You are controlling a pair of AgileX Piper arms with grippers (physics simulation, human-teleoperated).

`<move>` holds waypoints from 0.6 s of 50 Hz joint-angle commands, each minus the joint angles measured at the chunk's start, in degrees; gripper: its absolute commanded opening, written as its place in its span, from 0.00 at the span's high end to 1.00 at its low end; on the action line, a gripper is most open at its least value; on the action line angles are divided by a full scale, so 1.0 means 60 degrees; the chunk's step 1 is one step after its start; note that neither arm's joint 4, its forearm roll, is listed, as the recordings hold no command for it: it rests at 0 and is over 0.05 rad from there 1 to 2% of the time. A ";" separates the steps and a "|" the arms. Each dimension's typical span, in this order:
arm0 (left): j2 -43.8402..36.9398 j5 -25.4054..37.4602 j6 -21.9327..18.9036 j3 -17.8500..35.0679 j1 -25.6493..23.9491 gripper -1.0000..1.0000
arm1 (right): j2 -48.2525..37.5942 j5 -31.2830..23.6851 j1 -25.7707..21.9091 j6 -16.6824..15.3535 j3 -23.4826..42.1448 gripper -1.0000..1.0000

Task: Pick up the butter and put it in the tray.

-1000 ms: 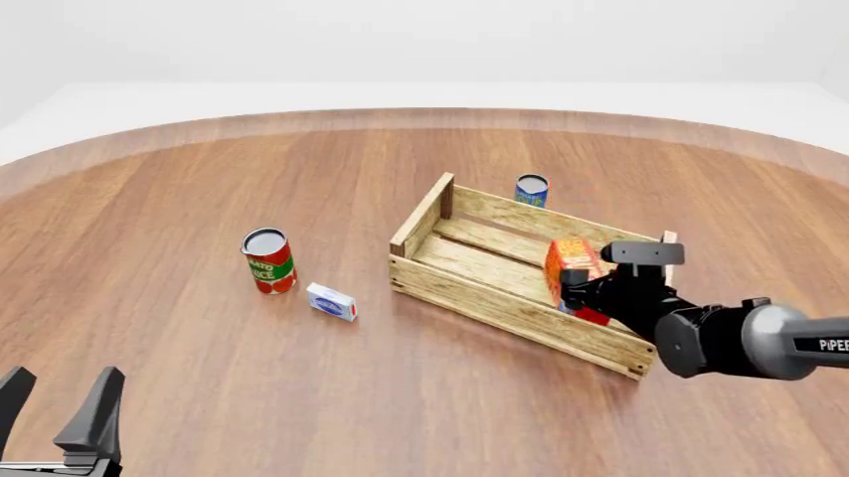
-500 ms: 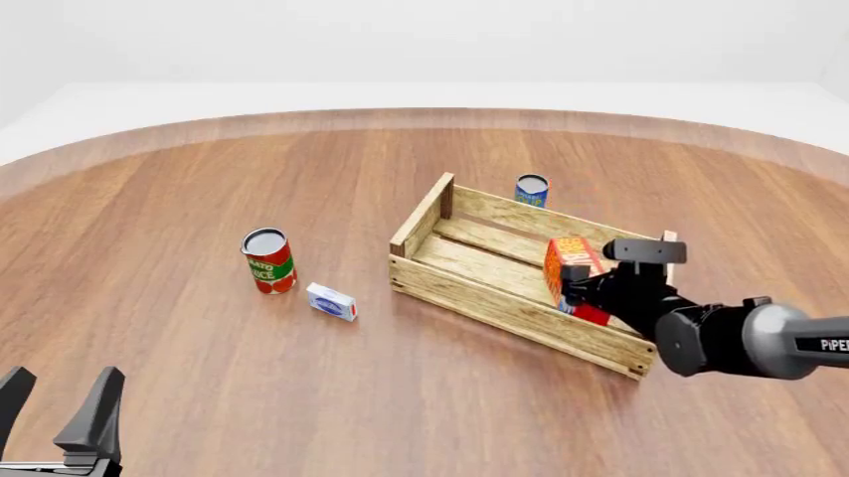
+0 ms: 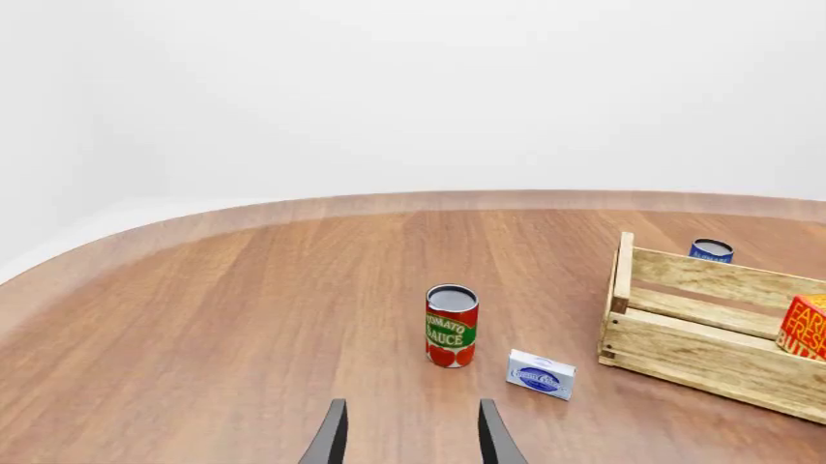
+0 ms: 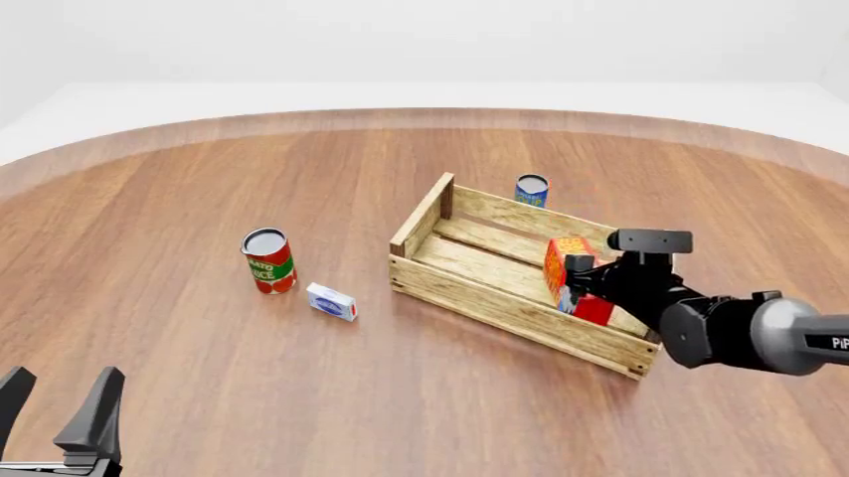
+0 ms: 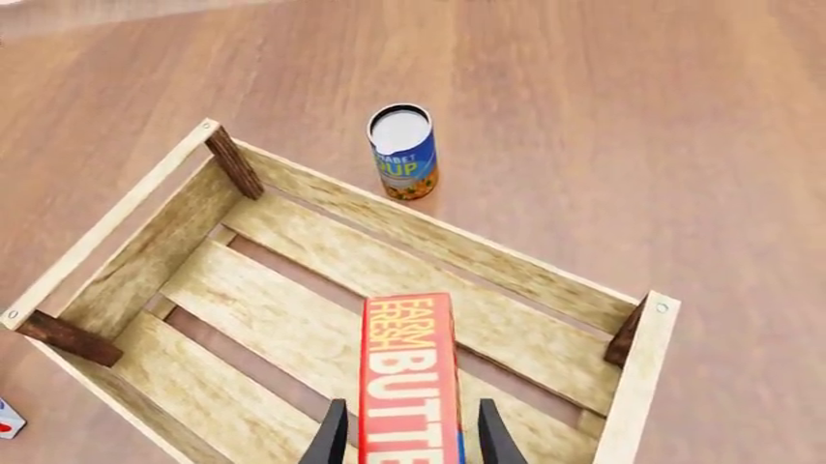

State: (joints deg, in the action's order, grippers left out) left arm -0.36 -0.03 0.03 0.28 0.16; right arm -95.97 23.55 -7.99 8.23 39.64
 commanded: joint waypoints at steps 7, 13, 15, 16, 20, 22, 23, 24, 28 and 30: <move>-0.0001 0.0000 -0.0001 0.0000 0.0001 0.00 | 0.0105 -0.0089 0.0011 -0.0112 0.0115 0.00; -0.0001 0.0000 0.0000 0.0000 0.0000 0.00 | 0.0153 -0.0109 0.0012 -0.0144 0.0153 0.00; 0.0000 0.0000 0.0001 0.0000 0.0000 0.00 | 0.0175 -0.0124 0.0008 -0.0151 0.0168 0.00; 0.0000 0.0000 0.0000 0.0000 0.0002 0.00 | 0.0182 -0.0127 -0.0009 -0.0149 0.0171 0.00; 0.0001 0.0000 0.0000 0.0000 0.0001 0.00 | 0.0199 -0.0130 -0.0005 -0.0161 0.0191 0.00; 0.0000 0.0000 0.0001 0.0000 0.0003 0.00 | 0.0220 -0.0142 0.0008 -0.0186 0.0211 0.00; 0.0000 0.0000 0.0001 0.0000 0.0003 0.00 | 0.0220 -0.0142 0.0008 -0.0186 0.0211 0.00; 0.0000 0.0000 0.0001 0.0000 0.0001 0.00 | 0.0225 -0.0149 0.0011 -0.0186 0.0222 0.00; 0.0002 -0.0001 0.0000 0.0000 0.0001 0.00 | 0.0284 -0.0168 0.0008 -0.0231 0.0265 0.00; -0.0001 0.0000 0.0000 0.0000 0.0000 0.00 | 0.0312 -0.0188 0.0017 -0.0245 0.0296 0.00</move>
State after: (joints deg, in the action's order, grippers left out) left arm -0.36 -0.03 0.03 0.28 0.16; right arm -94.68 22.73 -7.96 7.16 40.87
